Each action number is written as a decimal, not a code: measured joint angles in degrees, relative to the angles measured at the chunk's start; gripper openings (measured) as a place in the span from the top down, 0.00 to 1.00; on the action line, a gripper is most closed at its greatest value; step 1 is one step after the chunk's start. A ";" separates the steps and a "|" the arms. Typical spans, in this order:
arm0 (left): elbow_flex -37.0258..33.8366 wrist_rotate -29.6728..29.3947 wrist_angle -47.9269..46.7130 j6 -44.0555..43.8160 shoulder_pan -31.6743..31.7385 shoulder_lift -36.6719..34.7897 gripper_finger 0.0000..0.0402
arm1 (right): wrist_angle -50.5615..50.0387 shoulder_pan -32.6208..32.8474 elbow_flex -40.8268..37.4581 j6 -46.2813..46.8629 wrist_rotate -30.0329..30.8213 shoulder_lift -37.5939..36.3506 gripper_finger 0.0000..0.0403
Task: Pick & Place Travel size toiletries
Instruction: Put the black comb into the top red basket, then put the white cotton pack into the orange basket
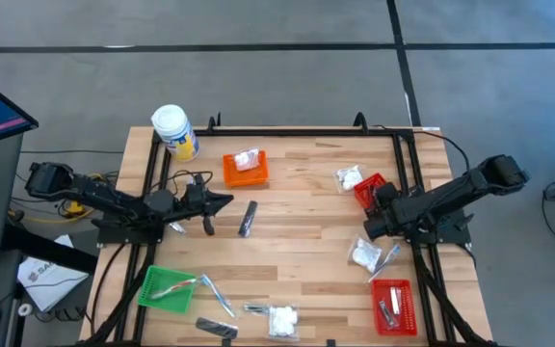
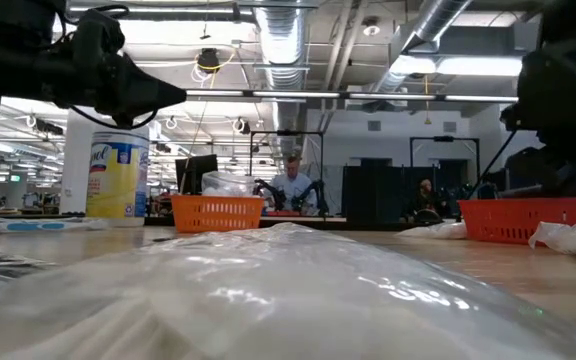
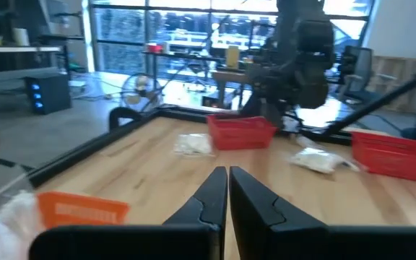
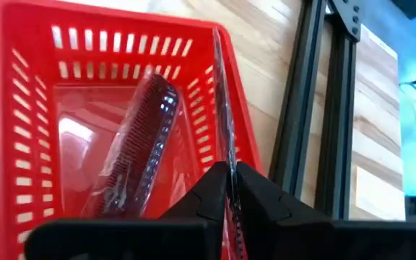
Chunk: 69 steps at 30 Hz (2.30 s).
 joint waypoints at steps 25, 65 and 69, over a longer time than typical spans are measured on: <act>0.02 -1.18 0.60 -4.13 -6.54 4.95 0.98 | 10.00 -0.52 10.93 -21.25 15.29 0.00 0.65; 1.07 -1.11 1.70 -9.80 -6.54 9.33 1.00 | 38.63 -16.30 12.94 -49.76 -7.17 0.50 0.63; 1.07 -1.11 1.70 -9.96 -6.54 9.33 1.00 | 35.00 -14.23 12.94 -49.27 -18.15 0.50 0.66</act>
